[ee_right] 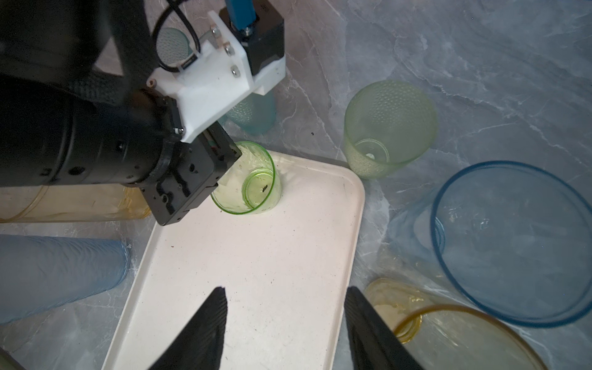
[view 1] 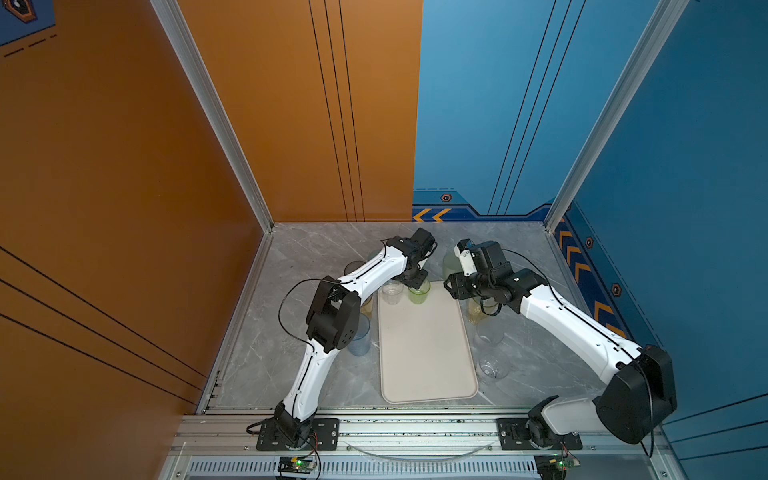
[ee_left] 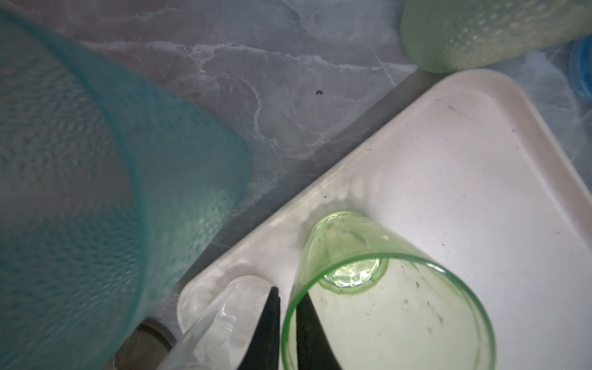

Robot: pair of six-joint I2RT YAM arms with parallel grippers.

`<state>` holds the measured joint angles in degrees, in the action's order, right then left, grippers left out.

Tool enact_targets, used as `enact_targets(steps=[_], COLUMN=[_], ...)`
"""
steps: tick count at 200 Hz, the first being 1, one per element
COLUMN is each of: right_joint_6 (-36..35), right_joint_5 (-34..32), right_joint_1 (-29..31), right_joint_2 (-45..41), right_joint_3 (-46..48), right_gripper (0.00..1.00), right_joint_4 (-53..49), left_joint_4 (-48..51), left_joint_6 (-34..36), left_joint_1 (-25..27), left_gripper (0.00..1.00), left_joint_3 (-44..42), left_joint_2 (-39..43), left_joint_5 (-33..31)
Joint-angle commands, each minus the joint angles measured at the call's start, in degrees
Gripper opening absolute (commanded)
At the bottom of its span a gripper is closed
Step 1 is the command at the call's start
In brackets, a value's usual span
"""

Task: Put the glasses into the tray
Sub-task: 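Lower the green cup beside the small clear cup and open the left gripper, then reach the right gripper to the tall clear cup while the left gripper lifts away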

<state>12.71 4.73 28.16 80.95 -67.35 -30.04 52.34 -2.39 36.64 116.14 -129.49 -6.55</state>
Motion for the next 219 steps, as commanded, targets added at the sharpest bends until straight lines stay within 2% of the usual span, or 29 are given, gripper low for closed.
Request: enact_targets(steps=[1,44,87,186,219], right_joint_6=[-0.49,-0.38,-0.32,0.43,0.93], right_joint_5=[0.32,0.13,0.12,-1.51,-4.53], right_joint_1=[0.03,0.1,0.21,0.69,0.65], right_joint_2=[0.61,0.37,0.09,-2.84,-9.83], right_joint_3=[-1.81,-1.71,-1.55,-0.5,2.28], right_gripper=[0.58,0.58,0.58,0.58,0.57], right_joint_4=[-1.69,-1.77,-1.94,-2.59,-3.81], left_joint_4=[1.47,1.48,1.5,1.21,-5.32], left_joint_6=[0.25,0.2,0.62,1.93,3.88], left_joint_1=[-0.7,-0.48,-0.36,2.4,4.98], left_gripper=[0.14,0.23,0.28,0.27,0.24], left_joint_3=[1.81,2.08,1.99,1.4,-7.07], left_joint_2=[-0.16,1.37,3.3,12.25,20.48], left_joint_5=[0.22,-0.43,-1.1,-4.36,-7.22])
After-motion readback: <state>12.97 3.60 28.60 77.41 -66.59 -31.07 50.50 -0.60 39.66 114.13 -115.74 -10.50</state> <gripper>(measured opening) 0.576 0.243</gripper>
